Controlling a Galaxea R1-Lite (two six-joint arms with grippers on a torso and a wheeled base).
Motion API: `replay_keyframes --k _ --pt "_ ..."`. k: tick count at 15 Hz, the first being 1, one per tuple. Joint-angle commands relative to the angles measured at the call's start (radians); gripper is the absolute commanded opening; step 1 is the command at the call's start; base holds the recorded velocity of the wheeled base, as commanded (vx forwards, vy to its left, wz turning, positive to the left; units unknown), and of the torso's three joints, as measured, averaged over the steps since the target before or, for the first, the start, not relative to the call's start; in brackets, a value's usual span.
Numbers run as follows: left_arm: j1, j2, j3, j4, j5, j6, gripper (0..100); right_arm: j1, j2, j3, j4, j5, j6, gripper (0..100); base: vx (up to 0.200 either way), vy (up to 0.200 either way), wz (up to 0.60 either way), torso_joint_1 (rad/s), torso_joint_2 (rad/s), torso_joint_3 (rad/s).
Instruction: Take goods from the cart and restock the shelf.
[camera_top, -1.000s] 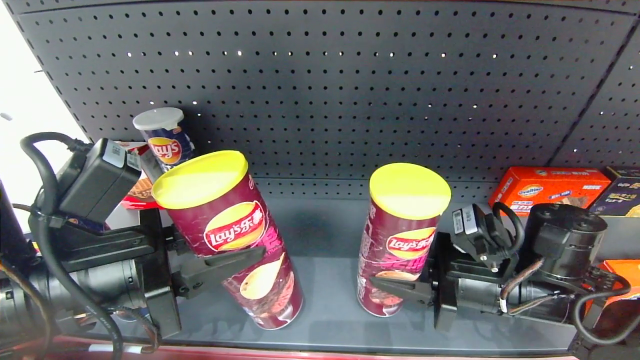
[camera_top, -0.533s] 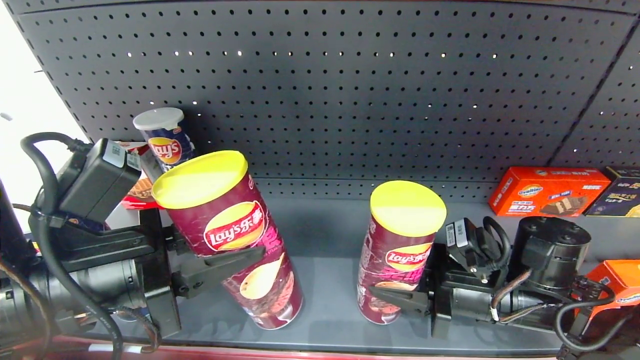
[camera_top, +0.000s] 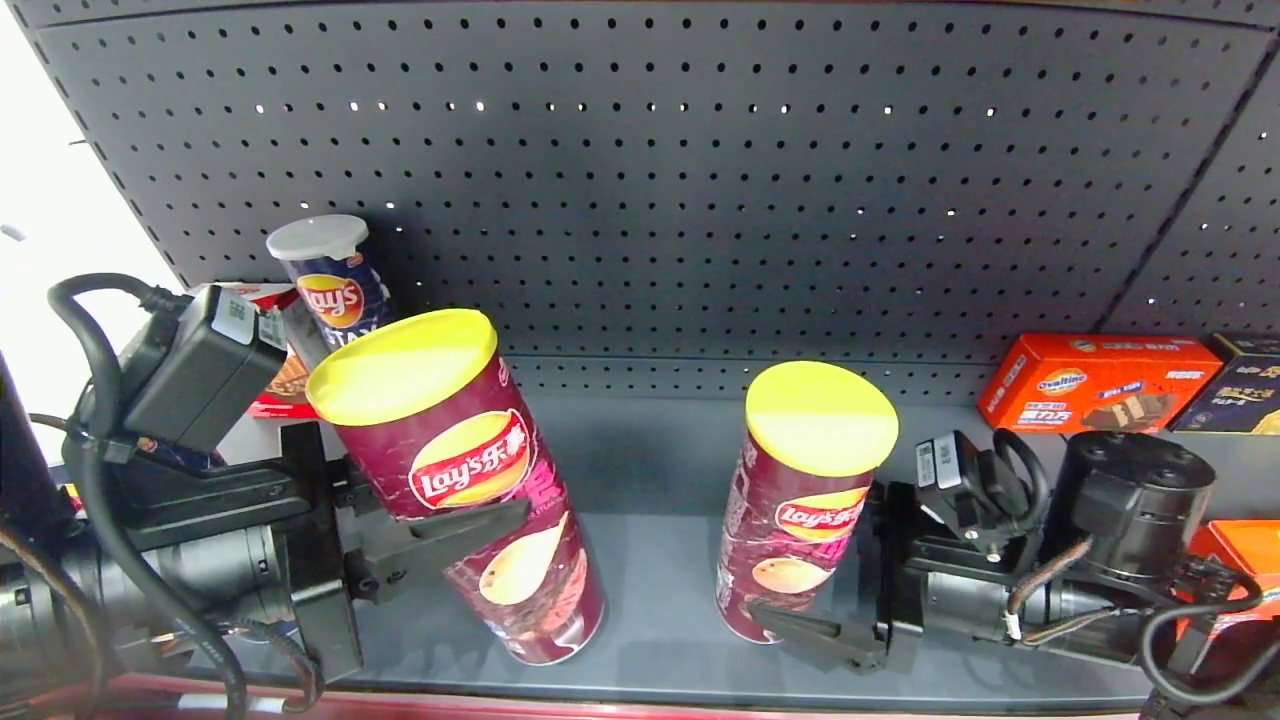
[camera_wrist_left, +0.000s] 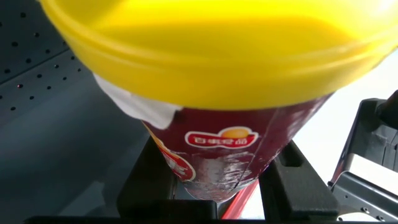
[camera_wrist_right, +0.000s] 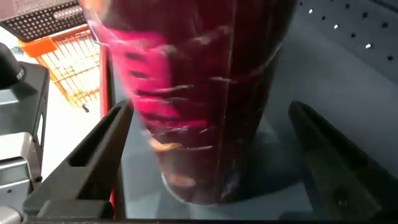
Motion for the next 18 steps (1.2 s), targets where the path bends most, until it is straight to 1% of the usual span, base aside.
replay_keyframes --k 1,5,6,7,9,10,11,12,15,17,18 --pt "-0.001 0.000 0.002 0.000 -0.001 0.000 0 -0.001 -0.132 0.074 -0.001 -0.010 0.000 100 0.000 0.000 0.00 0.000 0.00 0.000" --pt "-0.001 0.000 0.002 0.000 0.000 0.000 0 -0.025 -0.396 0.220 0.015 -0.040 0.001 100 0.000 0.000 0.00 0.000 0.00 0.000" --pt "-0.002 0.000 0.002 0.000 0.000 0.000 0 -0.047 -0.511 0.252 0.035 -0.076 0.000 100 0.000 0.000 0.00 0.000 0.00 0.000" --pt "-0.002 -0.002 0.002 0.000 0.000 0.000 0 -0.068 -0.608 0.264 0.088 -0.129 0.001 100 0.000 0.000 0.00 0.000 0.00 0.000" --pt "-0.002 -0.008 0.017 0.000 0.000 0.000 0 -0.101 -0.755 0.272 0.225 -0.253 0.001 100 0.000 0.000 0.00 0.000 0.00 0.000" --pt "-0.004 -0.022 0.031 0.000 0.002 0.002 0 -0.118 -0.865 0.272 0.344 -0.358 0.006 100 0.000 0.000 0.00 0.000 0.00 0.000" --pt "-0.004 -0.028 0.047 0.000 0.000 0.002 0 -0.125 -0.956 0.273 0.432 -0.433 0.035 100 0.000 0.000 0.00 0.000 0.00 0.000" --pt "-0.004 -0.033 0.059 0.000 0.000 0.003 0 -0.125 -1.034 0.278 0.498 -0.484 0.053 100 0.000 0.000 0.00 0.000 0.00 0.000" --pt "-0.005 -0.040 0.082 -0.006 0.000 0.003 0 -0.128 -1.235 0.339 0.690 -0.556 0.052 100 0.000 0.000 0.00 0.000 0.00 0.000" --pt "-0.005 -0.042 0.097 -0.032 0.000 0.003 0 -0.148 -1.355 0.350 0.872 -0.625 0.052 100 0.000 0.000 0.00 0.000 0.00 0.000" --pt "-0.005 -0.042 0.102 -0.034 0.000 0.003 0 -0.187 -1.427 0.353 0.984 -0.680 0.057 100 0.000 0.000 0.00 0.000 0.00 0.000"
